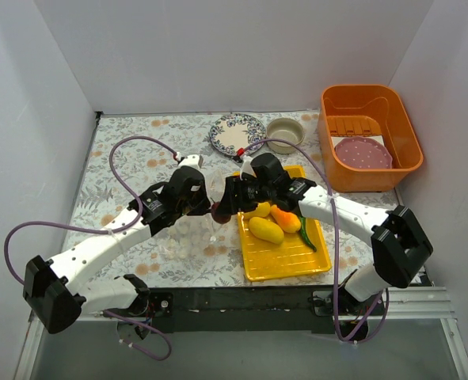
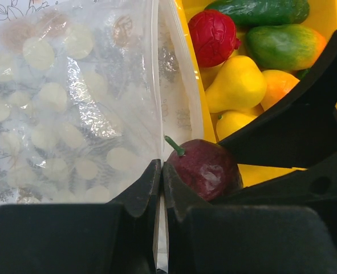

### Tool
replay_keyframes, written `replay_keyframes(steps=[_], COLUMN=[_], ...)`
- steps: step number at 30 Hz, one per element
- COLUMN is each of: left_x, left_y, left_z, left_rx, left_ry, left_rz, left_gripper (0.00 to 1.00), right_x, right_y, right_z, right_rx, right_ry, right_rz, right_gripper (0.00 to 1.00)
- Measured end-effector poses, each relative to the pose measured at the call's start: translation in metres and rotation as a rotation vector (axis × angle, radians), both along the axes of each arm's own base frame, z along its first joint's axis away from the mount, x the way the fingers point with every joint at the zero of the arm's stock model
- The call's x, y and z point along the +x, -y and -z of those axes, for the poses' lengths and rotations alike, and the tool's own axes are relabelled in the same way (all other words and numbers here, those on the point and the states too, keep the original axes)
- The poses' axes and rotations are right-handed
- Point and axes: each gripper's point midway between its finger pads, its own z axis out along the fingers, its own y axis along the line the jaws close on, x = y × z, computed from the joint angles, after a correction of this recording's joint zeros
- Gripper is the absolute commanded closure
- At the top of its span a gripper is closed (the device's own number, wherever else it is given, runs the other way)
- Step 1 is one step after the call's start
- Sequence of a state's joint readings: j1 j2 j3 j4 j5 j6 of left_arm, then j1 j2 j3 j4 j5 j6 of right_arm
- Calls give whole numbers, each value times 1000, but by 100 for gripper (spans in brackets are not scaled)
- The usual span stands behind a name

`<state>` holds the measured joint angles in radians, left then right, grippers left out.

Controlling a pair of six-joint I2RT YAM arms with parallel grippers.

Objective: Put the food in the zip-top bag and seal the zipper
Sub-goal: Place the fake fruit in the zipper food storage bag.

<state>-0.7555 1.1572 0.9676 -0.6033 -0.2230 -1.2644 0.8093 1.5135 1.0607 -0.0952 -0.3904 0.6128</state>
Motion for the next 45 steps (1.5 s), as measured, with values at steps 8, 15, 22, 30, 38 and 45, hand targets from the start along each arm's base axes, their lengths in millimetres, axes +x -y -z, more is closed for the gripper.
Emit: replay_keyframes(steps=[8,15,22,30,38,45], left_x=[-4,-5,-2,7,9,9], left_y=[-7,-9,-12,-23,-36,-40], left_z=[-20,-31,-35,-72,-72,-70], left_rx=[-40,-68,-75,-120,-94,-87], left_ry=[44,68,79,175,175,173], left_rz=[-24,-36,-62,-145,-216,-242], left_gripper=[100,100,100,100,100,100], right_x=[1,11,17,17,18,23], right_y=[0,-4,-20,-22,6,31], right_z=[14,16,3,0,-38,-54], right_rx=[-43,-80,-89,-136,-105,-82], right_ry=[0,-4,42,87,197,241], right_rz=[7,31,-9,-65,50,182], right_gripper=[61,56,31,18,17,18])
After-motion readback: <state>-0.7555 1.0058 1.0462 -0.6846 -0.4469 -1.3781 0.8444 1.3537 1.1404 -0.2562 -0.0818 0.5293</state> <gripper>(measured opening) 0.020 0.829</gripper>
